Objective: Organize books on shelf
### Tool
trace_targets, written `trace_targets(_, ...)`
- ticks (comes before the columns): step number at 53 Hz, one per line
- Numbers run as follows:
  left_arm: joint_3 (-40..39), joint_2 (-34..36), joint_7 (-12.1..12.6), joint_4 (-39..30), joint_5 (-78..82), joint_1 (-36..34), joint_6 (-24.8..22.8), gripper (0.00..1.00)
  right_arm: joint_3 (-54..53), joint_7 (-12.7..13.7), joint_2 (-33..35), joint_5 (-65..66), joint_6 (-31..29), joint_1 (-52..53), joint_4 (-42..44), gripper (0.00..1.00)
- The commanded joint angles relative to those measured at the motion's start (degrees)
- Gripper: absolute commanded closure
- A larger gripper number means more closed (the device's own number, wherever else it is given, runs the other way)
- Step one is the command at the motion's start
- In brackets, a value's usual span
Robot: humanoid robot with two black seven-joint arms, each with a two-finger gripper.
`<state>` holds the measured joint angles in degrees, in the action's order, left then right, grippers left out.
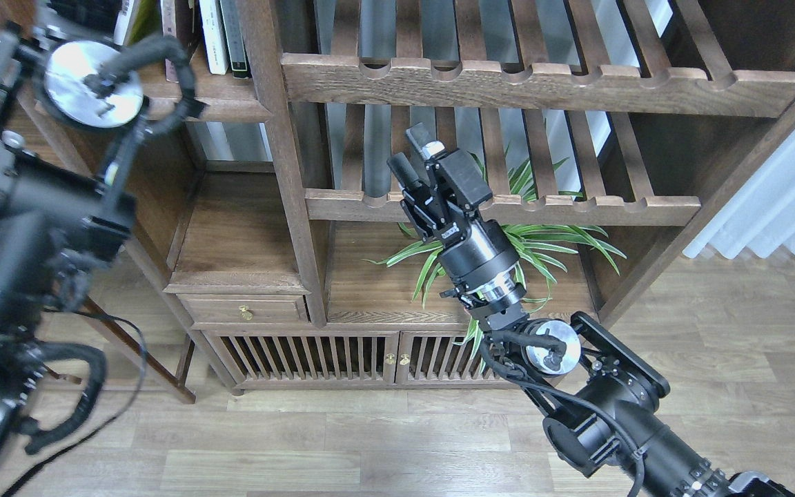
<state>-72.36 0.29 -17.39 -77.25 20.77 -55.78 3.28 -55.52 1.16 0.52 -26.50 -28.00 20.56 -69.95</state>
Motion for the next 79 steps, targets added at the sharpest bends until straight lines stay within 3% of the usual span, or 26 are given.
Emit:
trace_targets(1,0.64,-0.29,-0.62,-2.03,0.24,2.95,-1.25,0.0,-0.56,-0.02,-0.26,-0.48,0.0,0.0,-0.01,0.25)
trace_targets(6,0.64,-0.29,-0.97,-2.03,0.5,3.04,-2.75,0.0,-0.56,-0.02,-0.52,-0.48,0.0,-0.09,-0.01,0.25)
trace_targets(15,0.64,-0.29,-4.22,-2.12,3.75,3.04,-4.59,0.0,-0.56,-0.02,-0.52,-0.48,0.0,-0.09,-0.01,0.25)
trace_targets(32,2.22,-0.29,-3.61,-2.12,3.66,6.91,-13.55,0.0,-1.35,-0.02,-0.52,-1.27,0.0,0.0,-0.01,0.25)
trace_targets(42,7.67,-0.29,-4.05,-2.12,3.58,11.92,-17.78,0.0,-1.26,-0.02,-0.52,-1.36,0.0,0.0,-0.01,0.25)
trace_targets(53,14.0,-0.29,-3.52,-2.03,3.66,19.39,-25.51,0.01,-1.35,-0.02,-0.52,-1.54,0.0,-0.26,-0.18,0.25)
trace_targets(69,16.02,-0.29,-3.26,-2.03,3.66,25.45,-31.28,0.0,-1.44,-0.1,-0.52,-1.62,0.0,-0.61,-0.18,0.25)
trace_targets(79,16.11,-0.29,-2.91,-2.03,3.75,28.09,-31.28,0.0,-1.44,-0.1,-0.52,-1.62,0.0,-0.79,-0.27,0.25)
